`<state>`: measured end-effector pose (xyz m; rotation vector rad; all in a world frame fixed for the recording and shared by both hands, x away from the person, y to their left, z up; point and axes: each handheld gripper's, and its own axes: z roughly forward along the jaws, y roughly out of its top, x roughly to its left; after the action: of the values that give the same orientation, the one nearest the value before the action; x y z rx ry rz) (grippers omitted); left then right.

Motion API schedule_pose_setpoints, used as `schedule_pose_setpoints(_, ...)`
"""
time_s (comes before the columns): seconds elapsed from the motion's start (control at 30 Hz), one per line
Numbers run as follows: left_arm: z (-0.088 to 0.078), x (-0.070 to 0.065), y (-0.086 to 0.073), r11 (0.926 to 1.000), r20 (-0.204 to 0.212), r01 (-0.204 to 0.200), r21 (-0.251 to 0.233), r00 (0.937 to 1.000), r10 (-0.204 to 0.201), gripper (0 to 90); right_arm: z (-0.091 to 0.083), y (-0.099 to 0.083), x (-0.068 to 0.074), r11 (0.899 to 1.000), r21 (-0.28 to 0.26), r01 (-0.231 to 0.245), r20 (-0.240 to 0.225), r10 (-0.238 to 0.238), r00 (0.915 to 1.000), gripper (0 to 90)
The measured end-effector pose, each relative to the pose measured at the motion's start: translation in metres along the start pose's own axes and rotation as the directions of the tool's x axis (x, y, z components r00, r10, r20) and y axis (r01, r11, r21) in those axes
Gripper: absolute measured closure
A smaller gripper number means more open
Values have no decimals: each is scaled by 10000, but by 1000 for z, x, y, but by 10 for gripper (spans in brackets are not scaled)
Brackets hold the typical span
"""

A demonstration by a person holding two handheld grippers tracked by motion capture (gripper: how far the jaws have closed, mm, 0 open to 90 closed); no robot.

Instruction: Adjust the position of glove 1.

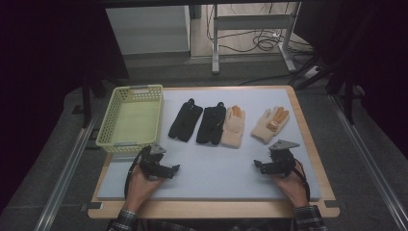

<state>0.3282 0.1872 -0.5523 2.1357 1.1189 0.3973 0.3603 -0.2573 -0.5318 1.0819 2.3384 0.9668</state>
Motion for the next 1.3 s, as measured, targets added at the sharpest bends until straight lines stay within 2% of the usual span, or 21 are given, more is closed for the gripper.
schedule_pose_setpoints(1.0, 0, 0, 0, 10000, 13, 13, -5, 10000, -13, 14, 0, 0, 0, 10000, 30, -60, -6, 60, 10000, 139)
schedule_pose_setpoints(1.1, 0, 0, 0, 10000, 12, 12, -5, 10000, -12, 14, -1, 0, 0, 10000, -22, 66, -58, -66, 10000, 181)
schedule_pose_setpoints(1.3, 0, 0, 0, 10000, 12, 9, -5, 10000, -9, 14, -3, 0, 5, 9999, -153, -10, -120, 8, 9999, 273)
